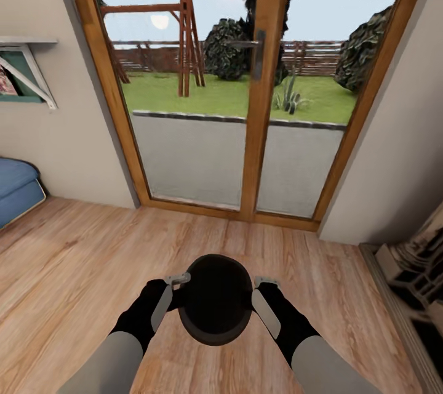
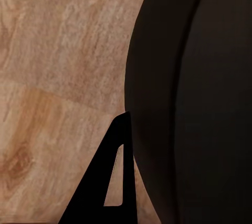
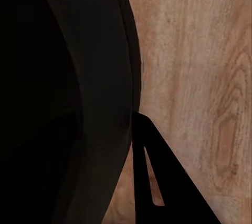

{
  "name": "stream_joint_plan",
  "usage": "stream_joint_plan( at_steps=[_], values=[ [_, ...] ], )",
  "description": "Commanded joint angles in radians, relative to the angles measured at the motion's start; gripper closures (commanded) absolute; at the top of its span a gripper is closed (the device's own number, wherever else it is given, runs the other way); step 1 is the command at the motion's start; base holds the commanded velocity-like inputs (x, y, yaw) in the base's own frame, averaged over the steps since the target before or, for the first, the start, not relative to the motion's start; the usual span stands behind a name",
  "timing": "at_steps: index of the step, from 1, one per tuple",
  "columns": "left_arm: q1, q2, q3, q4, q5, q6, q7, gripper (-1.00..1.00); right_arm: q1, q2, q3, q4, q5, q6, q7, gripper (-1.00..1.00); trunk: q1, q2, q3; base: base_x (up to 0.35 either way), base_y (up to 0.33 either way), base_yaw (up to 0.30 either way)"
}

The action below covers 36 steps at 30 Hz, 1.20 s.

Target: Place each of the two pumpkins and all three candles from the living room inside a cabinet in the living room (use any cabinet), then make sure every cabinet is closed, and position the cauldron so it is next to a table in the living room.

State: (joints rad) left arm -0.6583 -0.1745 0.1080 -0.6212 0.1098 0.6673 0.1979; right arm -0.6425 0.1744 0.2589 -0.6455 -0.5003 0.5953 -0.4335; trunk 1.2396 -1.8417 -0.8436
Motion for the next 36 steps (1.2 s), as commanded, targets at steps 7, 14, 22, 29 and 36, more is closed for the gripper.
stream_joint_plan(
  at_steps=[7,14,22,29,36],
  values=[
    [0.000,0.000,0.003,0.000,0.001,0.000,0.000,1.00,0.000,0.000,0.011,0.000,-0.011,-0.005,-0.001,1.00,0.000,0.000,0.000,-0.083,0.000,0.291],
    [0.000,0.000,0.002,0.000,0.002,0.001,0.000,1.00,0.000,0.000,0.011,0.000,-0.011,-0.005,-0.001,1.00,0.000,0.000,0.000,-0.237,-0.071,0.291],
    [0.000,0.000,0.002,0.000,0.002,0.001,0.000,1.00,0.000,0.000,0.011,0.000,-0.011,-0.005,-0.001,1.00,0.000,0.000,0.000,-0.228,-0.118,0.291],
    [0.000,0.000,0.002,0.000,0.002,0.001,0.000,1.00,0.000,0.000,0.011,0.000,-0.011,-0.005,-0.001,1.00,0.000,0.000,0.000,-0.162,-0.031,0.291],
    [0.000,0.000,0.002,0.000,0.002,0.000,0.000,1.00,0.000,0.000,0.011,0.000,-0.011,-0.005,-0.001,1.00,0.000,0.000,0.000,-0.106,-0.001,0.291]
  ],
)
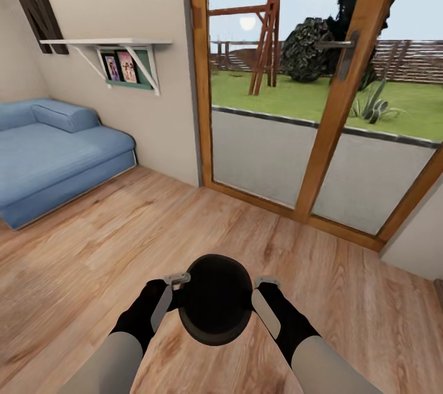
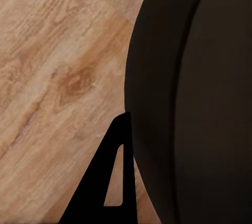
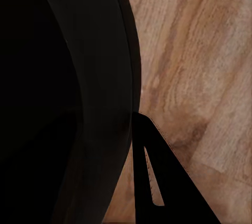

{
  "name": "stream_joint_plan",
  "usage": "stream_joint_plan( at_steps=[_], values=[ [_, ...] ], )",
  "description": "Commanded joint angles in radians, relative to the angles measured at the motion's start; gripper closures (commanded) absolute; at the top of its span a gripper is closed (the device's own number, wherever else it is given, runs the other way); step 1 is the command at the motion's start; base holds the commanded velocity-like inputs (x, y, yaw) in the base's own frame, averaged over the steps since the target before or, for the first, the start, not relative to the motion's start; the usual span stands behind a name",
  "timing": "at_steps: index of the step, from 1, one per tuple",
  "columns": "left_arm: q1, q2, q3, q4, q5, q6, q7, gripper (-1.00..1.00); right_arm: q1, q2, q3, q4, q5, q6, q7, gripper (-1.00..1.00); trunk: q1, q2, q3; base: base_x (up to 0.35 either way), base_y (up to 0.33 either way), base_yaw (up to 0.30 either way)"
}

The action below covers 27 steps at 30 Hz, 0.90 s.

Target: Place each of the two pumpkins and all three candles from the living room inside a cabinet in the living room (use any cabinet), then make sure every cabinet is closed, and position the cauldron so it is next to a table in the living room.

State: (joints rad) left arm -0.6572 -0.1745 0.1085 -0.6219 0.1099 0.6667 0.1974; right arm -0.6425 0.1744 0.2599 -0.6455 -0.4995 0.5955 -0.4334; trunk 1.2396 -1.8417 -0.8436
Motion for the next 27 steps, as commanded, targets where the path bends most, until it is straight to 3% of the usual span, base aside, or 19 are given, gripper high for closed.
stream_joint_plan(
  at_steps=[1,22,27],
  values=[
    [-0.001,0.000,0.002,0.001,0.002,0.001,0.000,1.00,0.000,0.000,0.010,0.000,-0.011,-0.005,-0.001,1.00,0.000,0.000,0.000,-0.095,0.000,0.291],
    [-0.001,0.000,0.002,0.001,0.002,0.001,0.000,1.00,0.000,0.000,0.010,0.000,-0.010,-0.005,-0.001,1.00,0.000,0.000,0.000,-0.026,0.000,0.291],
    [-0.001,0.000,0.002,0.001,0.002,0.001,0.000,1.00,0.000,0.000,0.010,0.000,-0.010,-0.005,-0.001,1.00,0.000,0.000,0.000,0.000,0.000,0.118]
  ],
)
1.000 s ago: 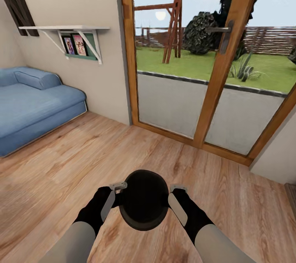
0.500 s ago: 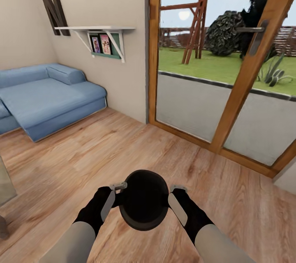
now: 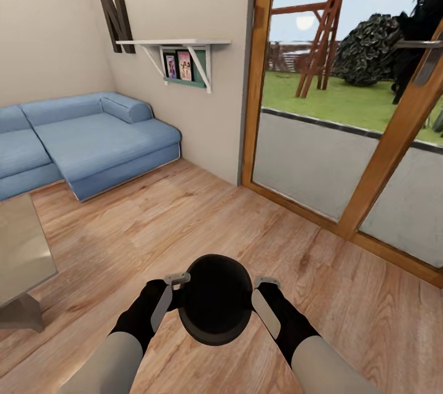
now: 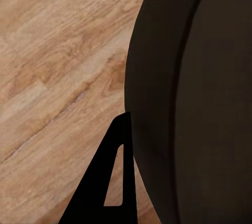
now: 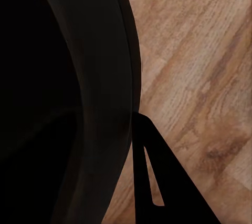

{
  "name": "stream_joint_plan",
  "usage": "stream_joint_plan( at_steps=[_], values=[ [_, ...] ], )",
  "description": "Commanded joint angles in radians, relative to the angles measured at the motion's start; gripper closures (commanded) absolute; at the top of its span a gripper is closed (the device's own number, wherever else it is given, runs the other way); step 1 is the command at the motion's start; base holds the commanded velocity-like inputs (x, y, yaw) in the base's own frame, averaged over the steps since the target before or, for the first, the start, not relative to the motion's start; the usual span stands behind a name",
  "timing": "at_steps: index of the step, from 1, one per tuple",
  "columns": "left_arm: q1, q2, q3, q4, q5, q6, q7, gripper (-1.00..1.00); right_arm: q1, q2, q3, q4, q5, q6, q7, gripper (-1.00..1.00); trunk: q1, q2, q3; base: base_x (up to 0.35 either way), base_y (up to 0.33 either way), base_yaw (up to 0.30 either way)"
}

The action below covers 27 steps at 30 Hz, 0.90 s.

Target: Place each of the two pumpkins and all three candles from the living room inside a cabinet in the living room (use any cabinet), then make sure every cabinet is closed, and position the cauldron so it is next to a table in the living room.

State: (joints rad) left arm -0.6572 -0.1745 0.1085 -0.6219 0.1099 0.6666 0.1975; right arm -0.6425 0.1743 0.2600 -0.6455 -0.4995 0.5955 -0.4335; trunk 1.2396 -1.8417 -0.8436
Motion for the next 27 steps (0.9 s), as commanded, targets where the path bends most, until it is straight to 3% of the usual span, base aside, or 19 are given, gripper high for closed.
stream_joint_plan(
  at_steps=[1,13,27],
  values=[
    [-0.001,0.000,0.002,0.001,0.002,0.001,0.000,1.00,0.000,0.000,0.010,0.000,-0.009,-0.006,-0.001,1.00,0.000,0.000,0.000,0.000,0.000,0.010],
    [-0.001,0.000,0.002,0.001,0.002,0.001,0.000,1.00,0.000,0.000,0.010,0.000,-0.009,-0.006,-0.001,1.00,0.000,0.000,0.000,0.000,0.000,0.012],
    [-0.001,0.000,0.002,0.001,0.002,0.001,0.000,1.00,0.000,0.000,0.010,0.000,-0.009,-0.005,-0.001,1.00,0.000,0.000,0.000,0.000,0.000,0.262]
  ],
)
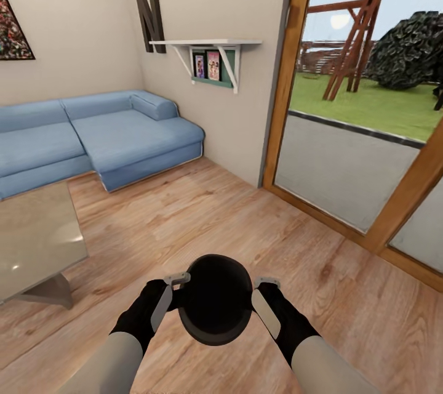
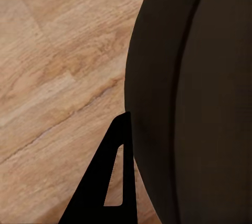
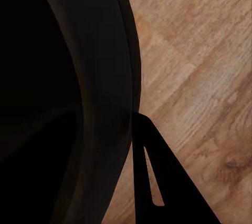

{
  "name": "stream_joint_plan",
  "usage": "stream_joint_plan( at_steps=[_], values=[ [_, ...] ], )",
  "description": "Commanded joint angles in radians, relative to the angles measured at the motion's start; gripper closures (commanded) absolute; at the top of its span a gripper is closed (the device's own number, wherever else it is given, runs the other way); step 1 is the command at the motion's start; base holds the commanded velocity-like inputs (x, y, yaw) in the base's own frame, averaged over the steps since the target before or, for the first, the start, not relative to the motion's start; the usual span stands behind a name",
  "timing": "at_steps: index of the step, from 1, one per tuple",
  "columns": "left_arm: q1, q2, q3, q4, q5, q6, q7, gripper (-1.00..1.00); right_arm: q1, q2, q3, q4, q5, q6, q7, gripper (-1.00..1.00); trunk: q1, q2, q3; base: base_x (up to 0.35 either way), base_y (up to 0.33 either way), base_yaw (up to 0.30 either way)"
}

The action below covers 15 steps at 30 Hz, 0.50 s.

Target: Place each of the two pumpkins and all three candles from the living room inside a cabinet in the living room (use any cabinet), then make sure every cabinet is closed, and position the cauldron so it is next to a table in the living room.

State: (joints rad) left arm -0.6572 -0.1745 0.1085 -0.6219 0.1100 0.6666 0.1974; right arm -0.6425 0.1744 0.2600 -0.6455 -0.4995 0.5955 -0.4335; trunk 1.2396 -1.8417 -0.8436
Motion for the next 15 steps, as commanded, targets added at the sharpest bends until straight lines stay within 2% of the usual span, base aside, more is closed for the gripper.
stream_joint_plan(
  at_steps=[1,15],
  values=[
    [-0.001,0.000,0.002,0.001,0.002,0.001,0.000,1.00,0.000,0.000,0.010,0.000,-0.009,-0.005,-0.001,1.00,0.000,0.000,0.000,0.000,0.000,0.287],
    [-0.001,0.000,0.002,0.001,0.002,0.001,-0.001,1.00,0.000,0.000,0.010,0.000,-0.010,-0.005,-0.001,1.00,0.000,0.000,0.000,0.000,0.000,0.287]
  ],
)
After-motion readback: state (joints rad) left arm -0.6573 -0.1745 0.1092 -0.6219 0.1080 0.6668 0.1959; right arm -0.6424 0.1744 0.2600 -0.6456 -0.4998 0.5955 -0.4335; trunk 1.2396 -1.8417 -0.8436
